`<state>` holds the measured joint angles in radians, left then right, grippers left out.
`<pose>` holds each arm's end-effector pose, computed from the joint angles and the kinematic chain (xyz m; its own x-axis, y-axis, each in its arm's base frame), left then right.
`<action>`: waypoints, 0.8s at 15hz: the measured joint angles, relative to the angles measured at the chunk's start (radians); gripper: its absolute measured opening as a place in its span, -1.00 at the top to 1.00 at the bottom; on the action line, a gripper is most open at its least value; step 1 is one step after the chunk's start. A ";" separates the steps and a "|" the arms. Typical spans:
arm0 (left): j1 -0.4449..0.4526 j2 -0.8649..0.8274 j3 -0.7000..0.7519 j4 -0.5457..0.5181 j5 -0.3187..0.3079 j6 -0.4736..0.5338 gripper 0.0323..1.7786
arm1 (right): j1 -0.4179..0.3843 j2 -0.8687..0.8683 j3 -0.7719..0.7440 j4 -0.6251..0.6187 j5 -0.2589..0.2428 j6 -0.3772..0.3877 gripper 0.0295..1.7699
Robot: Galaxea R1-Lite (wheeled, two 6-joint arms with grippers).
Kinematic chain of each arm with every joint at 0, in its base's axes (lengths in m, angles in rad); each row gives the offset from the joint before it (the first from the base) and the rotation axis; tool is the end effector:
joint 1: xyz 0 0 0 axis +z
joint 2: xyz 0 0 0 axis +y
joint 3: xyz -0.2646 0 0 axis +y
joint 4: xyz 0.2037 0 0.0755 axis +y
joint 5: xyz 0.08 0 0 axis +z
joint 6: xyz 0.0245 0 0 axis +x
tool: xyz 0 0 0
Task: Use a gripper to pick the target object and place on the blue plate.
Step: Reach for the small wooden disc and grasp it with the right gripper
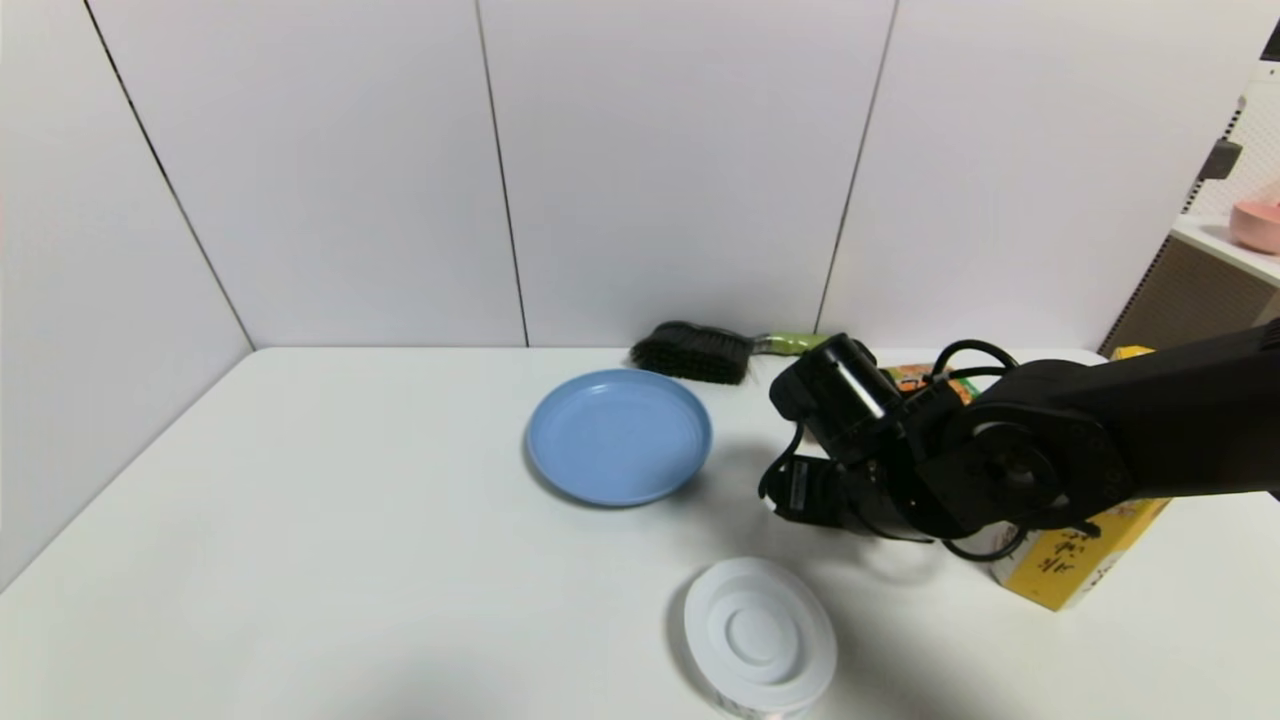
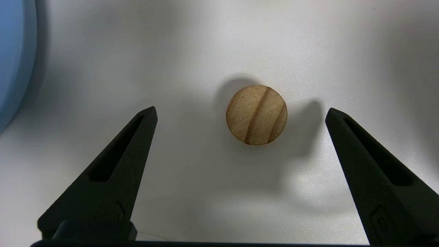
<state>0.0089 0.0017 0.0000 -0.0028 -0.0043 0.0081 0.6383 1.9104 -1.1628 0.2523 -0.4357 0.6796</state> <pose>0.0437 0.0003 0.0757 1.0000 0.0046 0.0011 -0.0046 1.0000 0.0081 0.2825 0.1967 0.0804 0.6449 -0.0471 -0.7628 0.1470 0.9871 0.0634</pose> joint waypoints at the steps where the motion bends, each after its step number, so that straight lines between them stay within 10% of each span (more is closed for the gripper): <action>1: 0.000 0.000 0.000 0.000 0.000 0.000 -0.90 | 0.000 0.000 0.000 0.000 0.000 0.000 -0.92; 12: 0.000 0.000 0.000 0.000 0.000 -0.001 -0.90 | -0.001 -0.001 0.002 -0.008 -0.002 -0.001 -0.92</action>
<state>0.0089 0.0017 0.0000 -0.0028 -0.0043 0.0072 0.6374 1.9098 -1.1609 0.2447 -0.4381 0.6787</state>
